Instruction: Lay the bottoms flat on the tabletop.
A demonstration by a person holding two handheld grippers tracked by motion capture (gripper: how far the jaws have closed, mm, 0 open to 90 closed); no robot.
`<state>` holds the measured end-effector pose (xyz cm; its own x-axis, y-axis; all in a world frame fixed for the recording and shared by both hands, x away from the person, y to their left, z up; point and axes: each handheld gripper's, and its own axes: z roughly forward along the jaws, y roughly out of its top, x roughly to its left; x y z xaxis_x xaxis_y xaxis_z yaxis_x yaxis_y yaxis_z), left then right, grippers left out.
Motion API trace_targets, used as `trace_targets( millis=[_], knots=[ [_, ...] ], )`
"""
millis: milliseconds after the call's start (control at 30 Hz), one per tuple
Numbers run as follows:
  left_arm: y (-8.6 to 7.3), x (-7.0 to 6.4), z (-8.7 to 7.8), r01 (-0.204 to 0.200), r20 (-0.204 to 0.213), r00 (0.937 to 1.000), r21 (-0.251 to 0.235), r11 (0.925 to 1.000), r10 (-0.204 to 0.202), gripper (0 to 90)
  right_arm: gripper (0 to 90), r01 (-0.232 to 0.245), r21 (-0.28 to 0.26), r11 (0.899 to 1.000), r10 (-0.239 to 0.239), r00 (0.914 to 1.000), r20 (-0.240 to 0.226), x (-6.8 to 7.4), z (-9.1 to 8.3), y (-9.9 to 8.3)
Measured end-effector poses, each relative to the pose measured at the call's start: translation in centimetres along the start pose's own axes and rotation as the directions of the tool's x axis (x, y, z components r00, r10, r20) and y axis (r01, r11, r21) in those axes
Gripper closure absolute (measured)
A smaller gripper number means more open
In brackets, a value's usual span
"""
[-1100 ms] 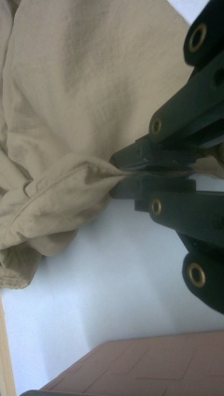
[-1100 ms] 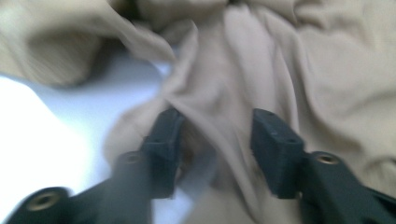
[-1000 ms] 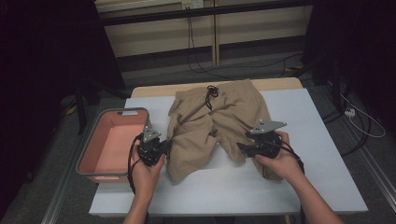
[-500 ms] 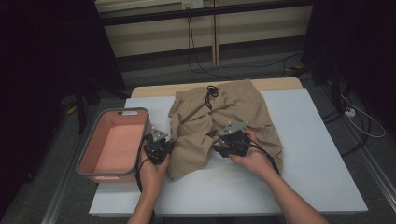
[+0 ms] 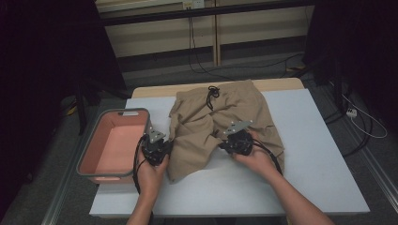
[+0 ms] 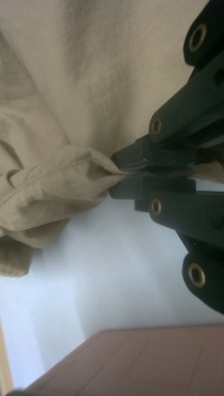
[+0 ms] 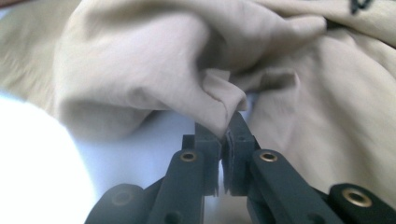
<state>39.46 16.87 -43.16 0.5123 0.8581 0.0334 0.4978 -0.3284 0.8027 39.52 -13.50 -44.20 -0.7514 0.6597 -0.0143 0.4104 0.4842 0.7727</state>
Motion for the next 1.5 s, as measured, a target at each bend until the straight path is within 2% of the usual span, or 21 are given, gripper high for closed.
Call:
trace_targets(
  millis=[133,267,300,367,400,500,567,667,833,1000,1067,1100,1200,1367,1467,1500],
  knots=[
    [0.2,0.0,-0.2,0.011,0.014,0.9998,-0.017,0.9998,-0.011,86.4,87.9,-0.004,0.009,1.000,0.004,0.9998,-0.017,-0.3,-2.6,-1.4],
    [0.5,-0.6,0.0,-0.011,0.016,0.9998,-0.033,0.9994,0.011,86.7,87.1,-0.016,-0.006,1.000,0.016,0.9989,-0.043,-0.2,-4.5,-2.2],
    [0.5,-0.6,0.1,-0.010,0.015,0.9998,-0.033,0.9994,0.011,86.7,86.3,-0.019,-0.011,1.000,0.019,0.9993,-0.033,-0.2,-4.8,-2.2],
    [0.4,-0.4,0.3,-0.013,0.004,0.9999,-0.021,0.9997,0.013,86.7,82.9,-0.017,-0.025,1.000,0.018,0.9996,0.021,-0.4,-5.1,-2.2],
    [0.2,-0.2,0.4,-0.004,0.000,1.0000,-0.015,0.9999,0.004,86.7,82.7,-0.026,-0.037,0.999,0.027,0.9993,0.025,-0.5,-5.1,-2.2],
    [-0.3,0.1,1.1,-0.013,-0.027,0.9995,0.021,0.9997,0.014,86.3,75.7,-0.022,-0.050,0.999,0.024,0.9993,0.028,-0.3,-4.8,-2.0],
    [-0.6,0.1,1.6,-0.012,-0.028,0.9995,0.038,0.9992,0.013,86.1,71.9,-0.014,-0.058,0.998,0.015,0.9996,0.024,0.0,-4.8,-1.8],
    [-0.8,0.0,1.9,-0.019,-0.033,0.9993,0.046,0.9987,0.020,85.6,61.3,-0.006,-0.071,0.997,0.008,0.9994,0.035,0.4,-5.0,-1.6],
    [-0.8,0.0,1.8,-0.004,-0.017,0.9998,0.035,0.9994,0.004,85.2,57.3,0.004,-0.073,0.997,-0.001,0.9994,0.034,0.9,-5.5,-1.8],
    [-0.6,0.0,1.2,-0.005,-0.001,1.0000,0.022,0.9997,0.005,85.0,63.1,0.006,-0.063,0.998,-0.003,0.9990,0.045,0.8,-5.9,-2.5],
    [-0.6,0.0,1.1,0.003,0.001,1.0000,0.015,0.9999,-0.003,84.9,69.5,0.009,-0.067,0.998,-0.006,0.9990,0.044,0.7,-6.5,-2.8],
    [-0.6,0.0,1.1,0.000,0.002,1.0000,0.015,0.9999,0.000,84.8,75.9,0.013,-0.070,0.997,-0.010,0.9989,0.046,0.6,-6.9,-2.9],
    [-0.6,-0.1,1.0,0.006,0.007,1.0000,0.009,0.9999,-0.006,84.8,86.5,0.021,-0.065,0.998,-0.020,0.9996,0.022,0.6,-7.6,-3.2],
    [-0.4,-0.2,1.0,0.001,0.005,1.0000,0.009,1.0000,-0.001,85.1,90.0,0.069,-0.052,0.996,-0.071,0.9970,-0.030,1.6,-7.0,-2.9],
    [-0.4,-0.3,1.3,0.006,0.006,1.0000,0.010,0.9999,-0.006,85.3,87.1,0.077,-0.075,0.994,-0.080,0.9959,-0.042,2.1,-5.8,-2.0],
    [-0.4,-0.2,1.3,-0.009,0.001,1.0000,0.022,0.9997,0.009,85.3,86.9,0.072,-0.087,0.994,-0.076,0.9963,-0.040,2.0,-5.3,-1.6]
  ],
)
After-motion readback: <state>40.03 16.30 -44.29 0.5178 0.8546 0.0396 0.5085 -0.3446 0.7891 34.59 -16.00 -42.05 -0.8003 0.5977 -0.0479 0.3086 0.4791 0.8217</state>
